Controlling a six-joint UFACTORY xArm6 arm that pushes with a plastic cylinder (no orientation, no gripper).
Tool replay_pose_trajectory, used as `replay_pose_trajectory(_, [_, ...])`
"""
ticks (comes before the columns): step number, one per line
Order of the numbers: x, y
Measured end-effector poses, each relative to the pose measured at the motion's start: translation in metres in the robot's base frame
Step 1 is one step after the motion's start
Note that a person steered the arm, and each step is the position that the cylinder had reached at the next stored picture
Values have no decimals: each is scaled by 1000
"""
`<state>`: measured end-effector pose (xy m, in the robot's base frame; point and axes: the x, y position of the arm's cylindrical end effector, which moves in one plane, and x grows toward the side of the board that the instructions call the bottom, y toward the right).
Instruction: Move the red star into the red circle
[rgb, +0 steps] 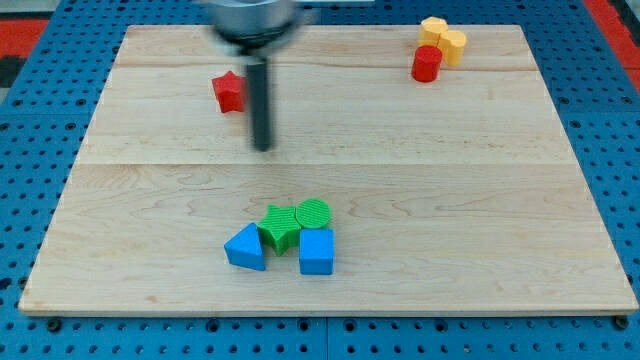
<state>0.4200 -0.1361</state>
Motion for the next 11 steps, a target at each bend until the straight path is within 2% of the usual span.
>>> replay_pose_trajectory(1, [-50,-93])
replay_pose_trajectory(2, [-75,-44])
replay_pose_trajectory(3, [-79,62])
replay_pose_trajectory(4, [-133,83])
replay_pose_trajectory(5, [-99,14])
replay_pose_trajectory(6, [-154,-2])
replay_pose_trajectory(7, [-179,62])
replay_pose_trajectory(8, [-174,122])
replay_pose_trajectory(9, [-164,79])
replay_pose_trajectory(10, [-149,143])
replay_pose_trajectory(11, [-127,172])
